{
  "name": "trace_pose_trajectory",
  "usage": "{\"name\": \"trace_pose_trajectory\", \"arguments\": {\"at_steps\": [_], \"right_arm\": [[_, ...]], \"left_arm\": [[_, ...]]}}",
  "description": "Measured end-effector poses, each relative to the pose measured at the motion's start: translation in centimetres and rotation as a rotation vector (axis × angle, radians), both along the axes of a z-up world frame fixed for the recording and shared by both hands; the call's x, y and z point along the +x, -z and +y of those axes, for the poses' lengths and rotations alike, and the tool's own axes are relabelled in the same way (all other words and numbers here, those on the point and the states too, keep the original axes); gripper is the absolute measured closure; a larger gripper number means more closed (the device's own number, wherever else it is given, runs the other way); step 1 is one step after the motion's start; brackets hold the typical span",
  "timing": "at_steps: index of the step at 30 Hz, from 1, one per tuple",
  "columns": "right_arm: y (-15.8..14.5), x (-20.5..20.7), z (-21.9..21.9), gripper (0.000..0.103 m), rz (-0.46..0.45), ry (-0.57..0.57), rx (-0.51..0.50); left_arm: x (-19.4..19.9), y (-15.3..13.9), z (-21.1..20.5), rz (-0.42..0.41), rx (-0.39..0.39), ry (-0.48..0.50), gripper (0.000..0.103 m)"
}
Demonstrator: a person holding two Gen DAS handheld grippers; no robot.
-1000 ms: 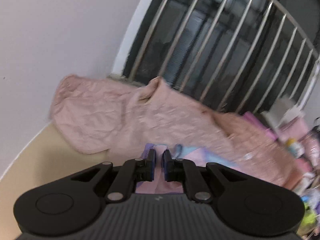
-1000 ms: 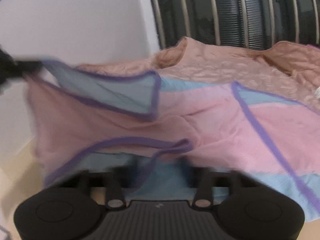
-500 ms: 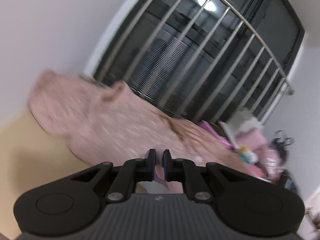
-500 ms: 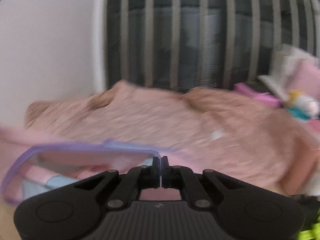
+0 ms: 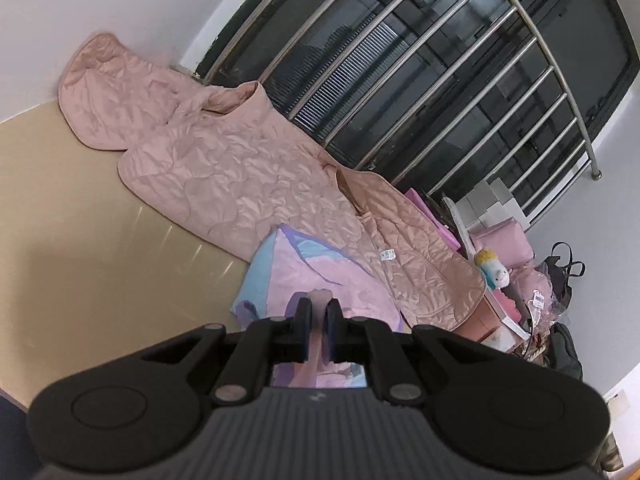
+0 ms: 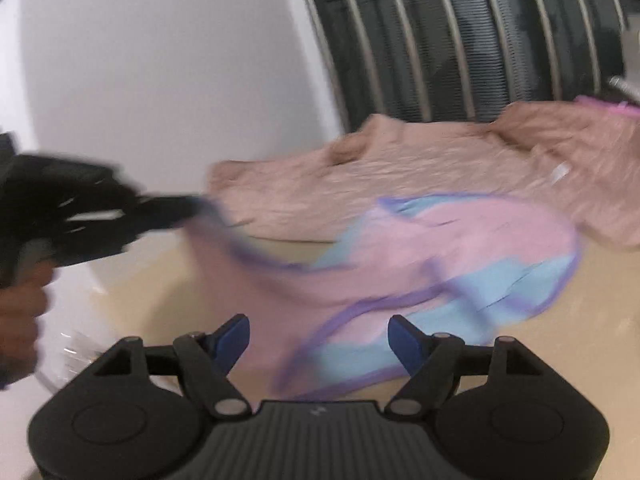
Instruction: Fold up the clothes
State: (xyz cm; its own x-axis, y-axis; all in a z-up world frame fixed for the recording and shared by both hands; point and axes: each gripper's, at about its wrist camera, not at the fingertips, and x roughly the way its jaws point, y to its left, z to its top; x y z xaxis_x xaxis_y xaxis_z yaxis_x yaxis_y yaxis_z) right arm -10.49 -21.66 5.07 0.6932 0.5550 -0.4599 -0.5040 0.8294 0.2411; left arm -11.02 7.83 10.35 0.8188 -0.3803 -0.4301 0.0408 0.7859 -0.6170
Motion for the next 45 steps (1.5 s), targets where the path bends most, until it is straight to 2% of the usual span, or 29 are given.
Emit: {"name": "trace_pose_trajectory", "arguments": {"at_steps": [3, 4, 6, 7, 9, 12, 15, 17, 18, 19, 20, 21, 22, 24, 26, 28, 31, 33, 37, 39, 40, 42, 44, 45], "right_arm": [[1.8, -1.8, 1.8, 0.033, 0.038, -0.059, 0.027], [2.2, -1.6, 2.5, 0.042, 0.061, -0.056, 0.012], [3.0, -0.8, 3.3, 0.072, 0.086, -0.031, -0.001], [3.2, -0.3, 3.4, 0.1, 0.1, -0.013, -0.017], [2.6, -0.4, 3.0, 0.1, 0.082, 0.007, -0.013], [0.1, -1.0, 1.2, 0.1, 0.058, -0.044, 0.079], [-2.6, -0.4, -1.2, 0.1, 0.028, -0.066, 0.154], [-3.8, 1.2, -2.7, 0.1, 0.018, -0.069, 0.18], [-4.0, 2.4, -3.0, 0.1, 0.024, -0.059, 0.175], [-4.1, 3.7, -3.3, 0.098, 0.031, -0.048, 0.168], [-3.5, 6.0, -3.4, 0.093, 0.066, -0.019, 0.151], [-2.8, 8.1, -3.2, 0.088, 0.09, 0.035, 0.093], [-2.0, 10.2, -3.0, 0.077, 0.114, 0.091, 0.031], [-0.6, 12.3, -2.2, 0.073, 0.106, 0.224, -0.15], [-0.4, 11.4, -1.9, 0.073, 0.064, 0.254, -0.21], [-0.6, 9.3, -2.0, 0.063, 0.035, 0.225, -0.177], [-0.5, 6.0, -1.3, 0.062, 0.022, 0.174, -0.121], [0.1, 5.5, -0.1, 0.063, 0.029, 0.143, -0.116], [2.0, 6.8, 2.4, 0.064, 0.06, 0.175, -0.169], [2.9, 7.5, 3.7, 0.079, 0.075, 0.191, -0.196], [3.1, 7.6, 3.8, 0.097, 0.083, 0.203, -0.189], [3.0, 6.5, 3.4, 0.1, 0.062, 0.218, -0.195], [2.9, 5.3, 3.1, 0.1, 0.038, 0.231, -0.203], [2.6, 4.6, 2.6, 0.1, 0.027, 0.239, -0.205]], "left_arm": [[-0.7, -0.7, -0.4, -0.022, -0.008, 0.01, 0.096], [-0.9, -1.0, -0.6, -0.033, -0.008, 0.014, 0.096], [-1.3, -1.4, -0.7, -0.048, -0.001, 0.011, 0.096], [-1.5, -1.5, -0.7, -0.051, 0.011, 0.004, 0.096], [-1.7, -1.4, -0.4, -0.049, 0.034, -0.012, 0.096], [-1.6, -0.9, 0.6, -0.029, 0.058, -0.036, 0.096], [-1.2, -0.2, 1.5, -0.01, 0.035, -0.039, 0.096], [-0.2, 0.1, 1.6, -0.008, 0.015, -0.006, 0.094], [0.7, 0.4, 1.3, -0.006, 0.024, 0.015, 0.091], [1.7, 0.8, 1.0, 0.007, 0.046, 0.005, 0.083], [2.7, 1.1, 0.7, 0.018, 0.074, -0.005, 0.077], [3.6, 1.4, 0.4, 0.018, 0.128, -0.018, 0.069], [4.4, 1.7, 0.0, 0.02, 0.18, -0.031, 0.068], [5.1, 2.2, -0.1, 0.042, 0.236, -0.045, 0.066], [4.5, 2.6, 0.6, 0.047, 0.202, -0.027, 0.061], [3.5, 2.8, 1.0, 0.029, 0.188, 0.011, 0.057], [2.7, 2.8, -0.5, -0.016, 0.32, 0.088, 0.053], [3.2, 3.3, -2.2, -0.016, 0.387, 0.127, 0.053], [5.6, 4.9, -4.9, 0.032, 0.408, 0.163, 0.053], [6.6, 5.7, -6.3, 0.04, 0.454, 0.161, 0.052], [6.8, 6.2, -7.1, 0.044, 0.515, 0.144, 0.052], [7.2, 7.2, -8.3, 0.062, 0.599, 0.105, 0.054], [7.2, 7.9, -8.1, 0.081, 0.578, 0.091, 0.067], [7.1, 8.1, -7.7, 0.094, 0.558, 0.091, 0.079]]}}
